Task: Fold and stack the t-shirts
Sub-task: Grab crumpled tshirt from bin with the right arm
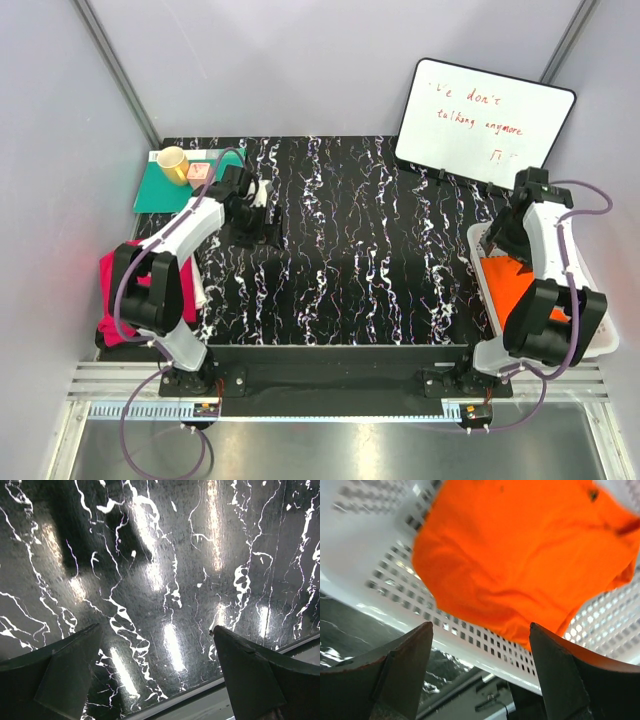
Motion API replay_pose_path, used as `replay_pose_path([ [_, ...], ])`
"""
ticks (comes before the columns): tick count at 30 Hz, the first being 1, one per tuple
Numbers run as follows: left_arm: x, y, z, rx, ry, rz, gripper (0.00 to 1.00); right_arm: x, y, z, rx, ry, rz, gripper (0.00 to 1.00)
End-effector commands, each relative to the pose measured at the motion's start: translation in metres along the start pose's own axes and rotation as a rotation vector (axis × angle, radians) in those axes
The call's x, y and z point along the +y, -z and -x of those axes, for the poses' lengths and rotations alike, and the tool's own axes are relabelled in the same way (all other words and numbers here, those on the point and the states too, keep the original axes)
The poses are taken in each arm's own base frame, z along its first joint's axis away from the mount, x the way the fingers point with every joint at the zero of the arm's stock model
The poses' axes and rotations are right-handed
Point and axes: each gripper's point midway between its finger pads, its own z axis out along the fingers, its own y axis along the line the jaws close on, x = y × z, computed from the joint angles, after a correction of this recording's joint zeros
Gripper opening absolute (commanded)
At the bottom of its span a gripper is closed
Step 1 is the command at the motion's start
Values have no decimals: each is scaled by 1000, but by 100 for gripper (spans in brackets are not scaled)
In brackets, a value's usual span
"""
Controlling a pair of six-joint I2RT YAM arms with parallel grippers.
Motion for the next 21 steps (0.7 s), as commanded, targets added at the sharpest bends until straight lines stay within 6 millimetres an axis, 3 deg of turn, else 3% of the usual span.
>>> replay_pose_path([
  [1,-11,8,22,-51,-39,-38,99,-2,-11,-35,148,-58,-35,86],
  [5,-14,3,25,-42,-32,-58,99,-13,-34,-54,254,-81,-135,87],
  [17,-11,8,25,-63,-16,-28,99,-31,-83,-60,384,-199,-174,86],
  [20,-10,10,25,-68,-12,-23,99,-30,-98,-70,418,-192,-184,81],
  [21,-10,10,24,-67,-10,-21,99,-27,-103,-71,415,-198,-171,73],
])
